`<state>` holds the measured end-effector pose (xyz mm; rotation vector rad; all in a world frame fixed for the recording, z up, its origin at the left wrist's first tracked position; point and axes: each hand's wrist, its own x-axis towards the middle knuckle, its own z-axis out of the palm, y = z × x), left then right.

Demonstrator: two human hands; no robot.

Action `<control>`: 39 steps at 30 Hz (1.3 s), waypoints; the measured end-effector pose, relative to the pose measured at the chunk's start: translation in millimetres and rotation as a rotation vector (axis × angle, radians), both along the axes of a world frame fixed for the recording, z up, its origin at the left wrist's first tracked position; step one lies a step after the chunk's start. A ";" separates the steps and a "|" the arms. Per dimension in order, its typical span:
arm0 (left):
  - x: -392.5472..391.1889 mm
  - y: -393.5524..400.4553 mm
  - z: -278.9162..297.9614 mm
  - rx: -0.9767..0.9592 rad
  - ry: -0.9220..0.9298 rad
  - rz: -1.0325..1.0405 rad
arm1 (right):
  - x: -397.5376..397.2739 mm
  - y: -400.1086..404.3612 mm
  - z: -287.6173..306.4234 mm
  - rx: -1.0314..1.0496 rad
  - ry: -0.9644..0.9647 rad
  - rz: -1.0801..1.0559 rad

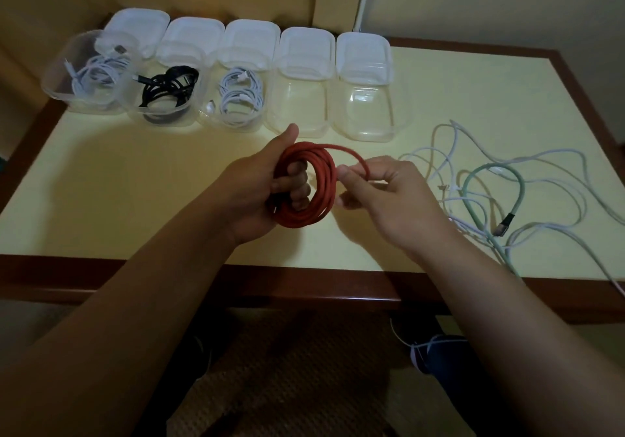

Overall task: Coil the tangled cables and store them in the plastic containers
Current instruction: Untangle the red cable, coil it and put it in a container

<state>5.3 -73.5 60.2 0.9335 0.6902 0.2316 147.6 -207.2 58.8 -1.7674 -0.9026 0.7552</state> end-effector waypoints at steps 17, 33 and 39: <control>-0.5 -0.3 -2.9 0.039 0.012 0.011 | 11.9 -4.0 -3.4 0.074 0.086 0.135; 2.2 -14.4 1.2 0.309 0.188 0.009 | -10.4 -1.8 -5.7 -0.142 0.994 0.445; 5.5 -20.9 4.1 0.542 0.288 0.089 | -21.6 0.3 -6.2 -0.177 0.802 0.403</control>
